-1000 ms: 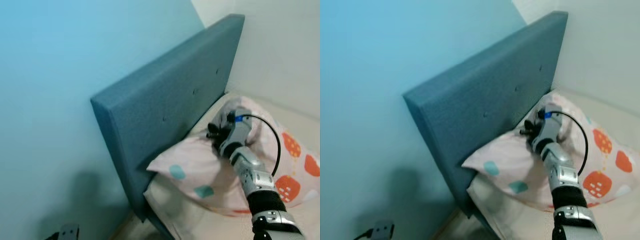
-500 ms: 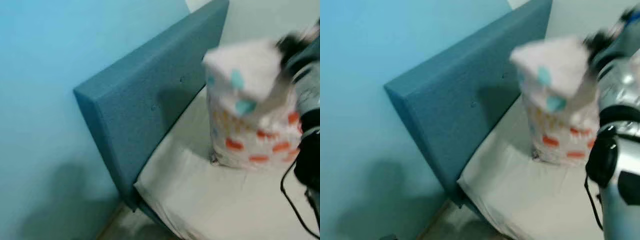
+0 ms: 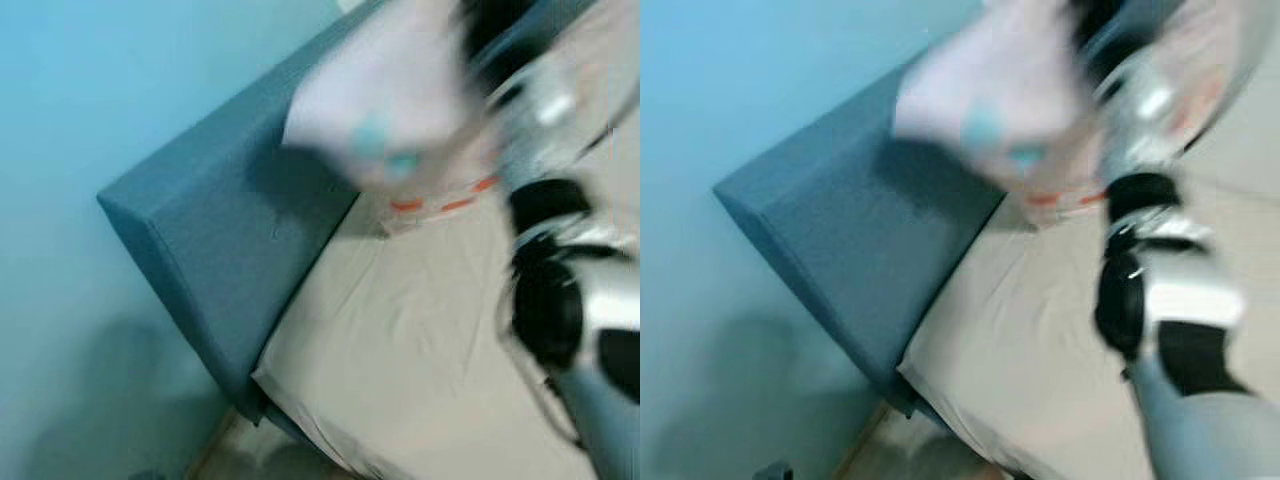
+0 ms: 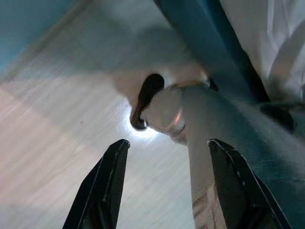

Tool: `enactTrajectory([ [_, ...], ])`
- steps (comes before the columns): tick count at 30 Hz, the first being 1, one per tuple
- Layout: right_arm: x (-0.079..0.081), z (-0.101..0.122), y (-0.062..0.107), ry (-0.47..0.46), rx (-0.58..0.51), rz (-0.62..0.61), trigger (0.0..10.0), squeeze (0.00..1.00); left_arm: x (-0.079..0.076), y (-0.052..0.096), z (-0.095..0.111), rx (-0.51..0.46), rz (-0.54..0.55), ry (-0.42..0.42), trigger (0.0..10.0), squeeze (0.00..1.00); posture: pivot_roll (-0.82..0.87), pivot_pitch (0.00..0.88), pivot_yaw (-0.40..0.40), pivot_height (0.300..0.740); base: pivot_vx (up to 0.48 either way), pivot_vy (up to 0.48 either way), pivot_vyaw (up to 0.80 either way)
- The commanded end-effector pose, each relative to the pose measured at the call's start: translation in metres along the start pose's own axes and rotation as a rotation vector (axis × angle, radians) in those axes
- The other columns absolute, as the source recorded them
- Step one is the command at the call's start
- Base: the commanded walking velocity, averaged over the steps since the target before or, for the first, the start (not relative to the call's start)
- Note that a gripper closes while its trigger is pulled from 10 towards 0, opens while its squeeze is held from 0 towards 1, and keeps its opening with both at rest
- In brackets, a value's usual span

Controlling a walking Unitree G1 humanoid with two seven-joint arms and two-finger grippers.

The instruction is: Clean up the room

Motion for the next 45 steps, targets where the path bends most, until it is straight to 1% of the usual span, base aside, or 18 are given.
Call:
enactTrajectory([
  [1, 0.015, -0.058, 0.034, -0.150, 0.115, -0.005, 10.0, 0.00, 0.007, 0.006, -0.018, 0.051, 0.013, 0.018, 10.0, 0.00, 0.00, 0.221, 0.002, 0.740, 0.000, 0.000, 0.00],
  [2, 0.015, -0.058, 0.034, -0.150, 0.115, -0.005, 10.0, 0.00, 0.007, 0.006, -0.018, 0.051, 0.013, 0.018, 10.0, 0.00, 0.00, 0.221, 0.002, 0.740, 0.000, 0.000, 0.00],
  [3, 0.030, -0.093, 0.062, -0.205, 0.207, -0.018, 10.0, 0.00, 0.007, 0.007, -0.020, 0.054, 0.010, 0.017, 10.0, 0.00, 0.00, 0.224, -0.001, 0.740, 0.000, 0.000, 0.00],
  [4, 0.030, -0.093, 0.062, -0.205, 0.207, -0.018, 10.0, 0.00, 0.007, 0.007, -0.020, 0.054, 0.010, 0.017, 10.0, 0.00, 0.00, 0.224, -0.001, 0.740, 0.000, 0.000, 0.00],
  [6, 0.060, -0.149, 0.123, -0.361, 0.400, 0.039, 10.0, 0.00, 0.008, 0.008, -0.021, 0.058, 0.006, 0.015, 10.0, 0.00, -0.02, 0.224, 0.002, 0.740, 0.000, 0.000, 0.00],
  [7, 0.060, -0.149, 0.123, -0.361, 0.400, 0.039, 10.0, 0.00, 0.008, 0.008, -0.021, 0.058, 0.006, 0.015, 10.0, 0.00, -0.02, 0.224, 0.002, 0.740, 0.000, 0.000, 0.00],
  [8, 0.067, -0.160, 0.139, -0.373, 0.449, 0.064, 10.0, 0.00, 0.009, 0.008, -0.021, 0.059, 0.005, 0.016, 10.0, 0.00, -0.02, 0.223, 0.003, 0.740, 0.000, 0.000, 0.00],
  [10, 0.069, -0.164, 0.151, -0.395, 0.479, 0.101, 10.0, 0.00, 0.009, 0.008, -0.020, 0.060, 0.004, 0.013, 10.0, 0.00, -0.03, 0.219, 0.002, 0.740, 0.000, 0.000, 0.00],
  [13, 0.046, -0.168, 0.168, -0.334, 0.637, 0.130, 10.0, 0.00, 0.003, 0.004, -0.012, 0.044, -0.012, 0.001, 10.0, 0.00, -0.05, 0.209, -0.002, 0.740, 0.000, 0.000, 0.00],
  [17, 0.042, -0.170, 0.171, -0.319, 0.684, 0.138, 10.0, 0.00, 0.000, 0.001, -0.008, 0.034, -0.018, 0.003, 10.0, 0.00, -0.05, 0.204, -0.003, 0.740, 0.000, 0.000, 0.00],
  [22, 0.038, -0.183, 0.191, -0.214, 0.852, 0.133, 10.0, 0.00, -0.006, -0.002, -0.004, 0.020, -0.034, 0.012, 10.0, 0.00, -0.05, 0.202, -0.001, 0.740, 0.000, 0.000, 0.00],
  [23, 0.035, -0.187, 0.198, -0.198, 0.895, 0.097, 10.0, 0.38, -0.007, -0.002, -0.004, 0.020, -0.037, 0.013, 10.0, 0.00, -0.05, 0.202, 0.001, 0.740, 0.000, 0.000, 0.00],
  [24, 0.032, -0.190, 0.204, -0.189, 0.930, 0.062, 10.0, 0.91, -0.007, -0.002, -0.005, 0.022, -0.040, 0.014, 10.0, 0.00, -0.05, 0.202, 0.001, 0.740, 0.000, 0.000, 0.00],
  [25, 0.030, -0.192, 0.210, -0.193, 0.973, 0.037, 10.0, 1.00, -0.008, -0.002, -0.005, 0.025, -0.042, 0.015, 10.0, 0.00, -0.05, 0.202, 0.001, 0.740, 0.000, 0.000, 0.00],
  [30, 0.032, -0.194, 0.222, -0.261, 1.063, 0.033, 10.0, 1.00, -0.007, -0.002, -0.006, 0.028, -0.044, 0.018, 10.0, 0.00, -0.06, 0.200, -0.003, 0.740, 0.000, 0.000, 0.00],
  [38, 0.016, -0.187, 0.225, -0.250, 1.106, 0.014, 10.0, 1.00, -0.010, -0.003, -0.004, 0.025, -0.074, 0.027, 10.0, 0.00, -0.07, 0.191, -0.006, 0.740, 0.000, 0.000, 0.00],
  [41, -0.006, -0.172, 0.221, -0.245, 1.120, -0.064, 10.0, 1.00, -0.017, -0.003, -0.004, 0.095, -0.179, -0.068, 10.0, 0.00, -0.07, 0.175, 0.000, 0.740, 0.000, 0.000, 0.00],
  [45, -0.013, -0.160, 0.215, -0.252, 1.101, -0.068, 10.0, 1.00, -0.020, -0.003, -0.005, 0.142, -0.235, -0.171, 10.0, 0.00, -0.07, 0.167, 0.001, 0.740, 0.000, 0.000, 0.00],
])
Point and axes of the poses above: a point about 5 cm out from each wrist's last joint towards the gripper, its own y axis pointing back from the gripper into the wrist, its own z axis along the axis of the wrist's last joint, x = y × z, the point moved 1 cm from there along -y, pointing out of the wrist towards the gripper, and after that the axes turned 5 degrees about y, right-handed, at the moved point
